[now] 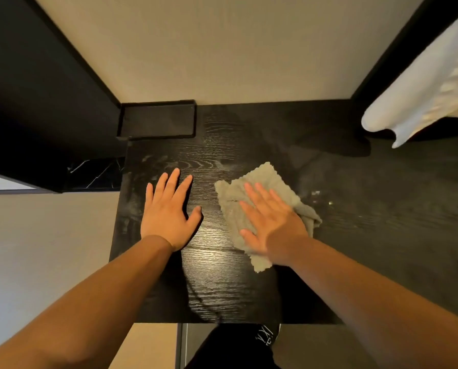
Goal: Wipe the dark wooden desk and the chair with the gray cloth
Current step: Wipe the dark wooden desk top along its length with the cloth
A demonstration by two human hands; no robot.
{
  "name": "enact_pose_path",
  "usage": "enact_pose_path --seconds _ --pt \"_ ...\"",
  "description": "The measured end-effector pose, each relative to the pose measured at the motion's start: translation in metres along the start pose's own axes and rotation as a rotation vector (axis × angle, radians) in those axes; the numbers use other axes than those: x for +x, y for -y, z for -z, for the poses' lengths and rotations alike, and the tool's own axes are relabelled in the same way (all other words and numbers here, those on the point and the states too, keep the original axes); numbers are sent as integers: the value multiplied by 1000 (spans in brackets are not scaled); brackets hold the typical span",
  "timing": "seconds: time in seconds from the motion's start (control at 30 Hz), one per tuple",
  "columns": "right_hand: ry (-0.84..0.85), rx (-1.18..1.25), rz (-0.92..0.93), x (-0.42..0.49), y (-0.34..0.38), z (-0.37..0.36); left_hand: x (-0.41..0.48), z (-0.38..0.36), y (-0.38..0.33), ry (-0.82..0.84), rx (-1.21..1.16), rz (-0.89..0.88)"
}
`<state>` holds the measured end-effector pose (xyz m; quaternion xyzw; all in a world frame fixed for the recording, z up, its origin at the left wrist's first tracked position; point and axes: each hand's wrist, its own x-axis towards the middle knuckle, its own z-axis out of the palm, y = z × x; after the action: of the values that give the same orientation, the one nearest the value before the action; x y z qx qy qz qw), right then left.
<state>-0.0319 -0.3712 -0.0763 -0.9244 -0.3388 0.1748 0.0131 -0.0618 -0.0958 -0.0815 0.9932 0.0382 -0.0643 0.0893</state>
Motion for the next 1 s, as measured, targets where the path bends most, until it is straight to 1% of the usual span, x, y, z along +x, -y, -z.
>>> enact_pose_path --seconds 0.03,0.1,0.13,0.2,0.23,0.3,0.33,0.43,0.5,0.57,0.6,0.67,0.77,0.83,0.87,0.9,0.93,1.0 --pt "-77 22 -2 -6 -11 -3 0 0 -1 -1 -3 2" --pt "-288 75 -102 -12 -37 -2 1 1 -2 -1 -9 3" --pt "-309 88 -166 -13 -48 3 0 2 -2 2 -4 6" --pt "-136 61 -302 -12 -57 15 -1 3 -4 15 12 12" --pt "-75 66 -343 -13 -55 16 -3 3 -5 23 21 15" --pt "-65 87 -381 -16 -45 13 -3 5 -10 45 39 31" --pt "-51 81 -359 -20 -36 10 -2 7 -13 62 45 49" --pt "45 28 -196 -36 -22 0 0 11 -37 74 25 96" --pt "49 6 -115 -40 -32 1 9 11 -59 40 -4 14" --pt "15 -9 -91 -35 -53 3 25 8 -81 57 -1 -108" --pt "-4 -8 -124 -30 -65 7 35 5 -90 77 2 -140" --pt "-42 14 -252 -19 -91 14 48 -1 -103 91 0 -125" --pt "-85 57 -457 3 -116 25 52 -8 -108 31 1 -90" --pt "-95 68 -537 14 -119 26 55 -11 -106 31 6 -92" --pt "-81 68 -547 18 -115 26 57 -12 -105 47 15 -92" --pt "-54 69 -513 21 -108 25 58 -12 -105 65 24 -88" --pt "-14 69 -437 24 -99 25 59 -12 -105 73 26 -80" --pt "72 63 -228 28 -82 26 61 -13 -106 74 16 -70"
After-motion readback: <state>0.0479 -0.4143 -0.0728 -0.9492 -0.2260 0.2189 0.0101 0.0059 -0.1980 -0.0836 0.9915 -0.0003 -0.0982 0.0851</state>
